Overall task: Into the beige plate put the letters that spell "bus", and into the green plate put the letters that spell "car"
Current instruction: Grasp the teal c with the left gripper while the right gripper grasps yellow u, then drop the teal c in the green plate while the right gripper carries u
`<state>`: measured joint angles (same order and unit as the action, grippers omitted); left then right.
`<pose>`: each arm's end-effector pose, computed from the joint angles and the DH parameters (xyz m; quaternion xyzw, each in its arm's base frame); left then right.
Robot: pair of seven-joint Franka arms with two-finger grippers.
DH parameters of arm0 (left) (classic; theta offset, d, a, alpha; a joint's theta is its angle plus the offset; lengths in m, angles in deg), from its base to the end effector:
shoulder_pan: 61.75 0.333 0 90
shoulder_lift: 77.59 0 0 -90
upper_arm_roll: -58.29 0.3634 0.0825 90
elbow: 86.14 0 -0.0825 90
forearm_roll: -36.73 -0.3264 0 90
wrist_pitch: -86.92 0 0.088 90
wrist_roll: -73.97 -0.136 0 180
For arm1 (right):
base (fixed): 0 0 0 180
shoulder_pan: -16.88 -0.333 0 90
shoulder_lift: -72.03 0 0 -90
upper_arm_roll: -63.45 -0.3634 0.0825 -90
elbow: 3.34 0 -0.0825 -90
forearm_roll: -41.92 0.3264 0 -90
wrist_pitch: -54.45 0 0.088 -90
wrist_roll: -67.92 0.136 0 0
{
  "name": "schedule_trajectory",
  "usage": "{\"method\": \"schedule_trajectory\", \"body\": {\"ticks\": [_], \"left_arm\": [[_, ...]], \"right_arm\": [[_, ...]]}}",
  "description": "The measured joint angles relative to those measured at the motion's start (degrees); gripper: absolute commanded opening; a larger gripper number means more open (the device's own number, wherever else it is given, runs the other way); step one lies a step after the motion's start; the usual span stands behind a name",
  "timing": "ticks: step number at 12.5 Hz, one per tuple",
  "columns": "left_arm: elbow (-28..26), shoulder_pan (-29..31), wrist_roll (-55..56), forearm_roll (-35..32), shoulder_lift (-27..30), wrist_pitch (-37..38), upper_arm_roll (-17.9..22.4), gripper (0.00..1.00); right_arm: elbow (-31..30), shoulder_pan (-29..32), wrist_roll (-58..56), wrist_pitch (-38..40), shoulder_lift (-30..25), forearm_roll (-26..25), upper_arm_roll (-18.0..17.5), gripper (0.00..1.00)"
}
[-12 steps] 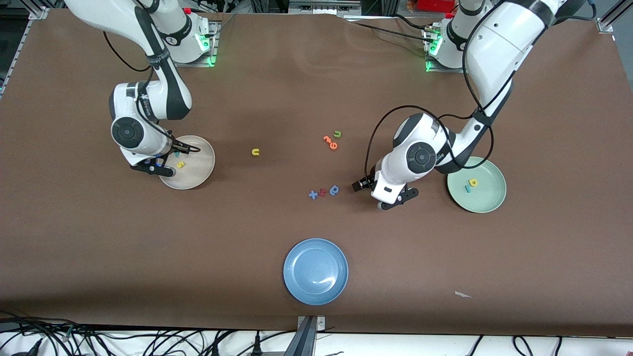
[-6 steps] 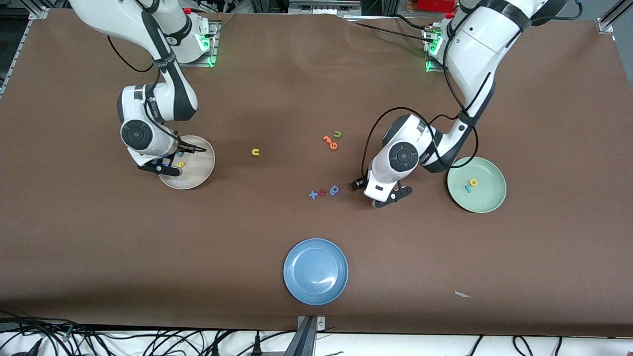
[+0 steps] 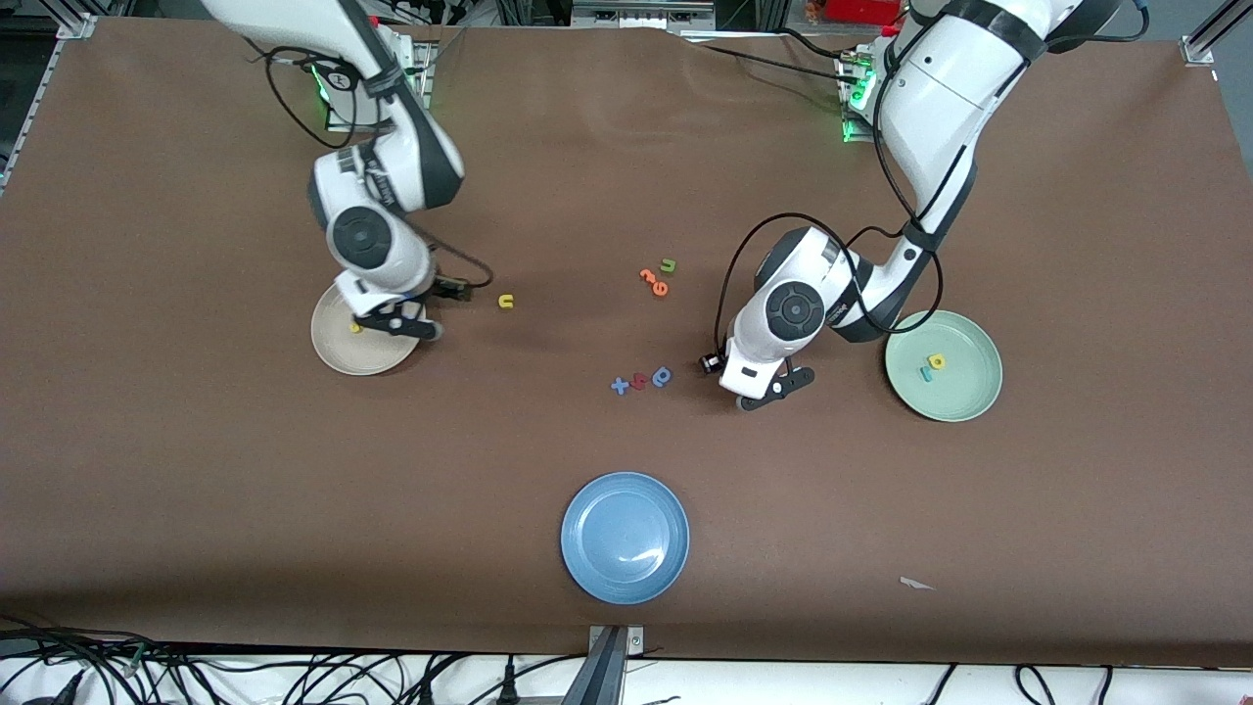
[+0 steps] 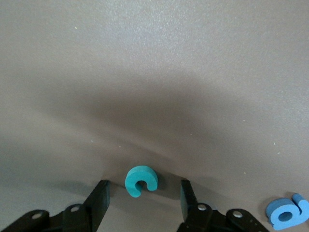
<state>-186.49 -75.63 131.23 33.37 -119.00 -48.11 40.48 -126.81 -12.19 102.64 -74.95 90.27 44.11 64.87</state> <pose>0.5612 -0.3157 0.2179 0.9685 0.2308 -0.0878 0.0308 0.4561 0.2415 0.2957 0.9914 -0.0747 -0.0965 0.0474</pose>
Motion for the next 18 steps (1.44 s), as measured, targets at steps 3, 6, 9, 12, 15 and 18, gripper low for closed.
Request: {"method": "schedule_trajectory", "body": {"ticks": [3, 6, 9, 12, 15, 18], "left_arm": [[0.1, 0.0, 0.1, 0.0, 0.0, 0.0, 0.0, 0.36], [0.3, 0.0, 0.1, 0.0, 0.3, 0.1, 0.0, 0.09], [0.3, 0.0, 0.1, -0.4, 0.3, 0.1, 0.1, 0.04], [0.7, 0.4, 0.0, -1.6, 0.4, 0.0, 0.6, 0.04], [1.9, 4.1, -3.8, -2.2, 3.7, 4.2, 0.9, 0.04], [2.0, 11.1, -14.9, -2.2, 8.3, 13.4, 1.1, 0.04]], "right_arm": [[0.4, -0.2, 1.4, -2.4, 0.5, 0.0, -4.0, 0.65], [0.2, -0.2, -3.7, -5.6, 2.7, 0.0, -4.5, 0.6], [0.2, -0.2, -6.7, -9.9, 5.8, 0.0, -5.5, 0.51], [0.2, -0.2, -7.2, -12.0, 7.5, 0.0, -5.9, 0.49], [0.2, -0.2, -7.7, -12.1, 7.7, 0.0, -6.0, 0.46], [0.2, -0.2, -7.8, -13.0, 8.1, 0.0, -6.5, 0.36]]}}
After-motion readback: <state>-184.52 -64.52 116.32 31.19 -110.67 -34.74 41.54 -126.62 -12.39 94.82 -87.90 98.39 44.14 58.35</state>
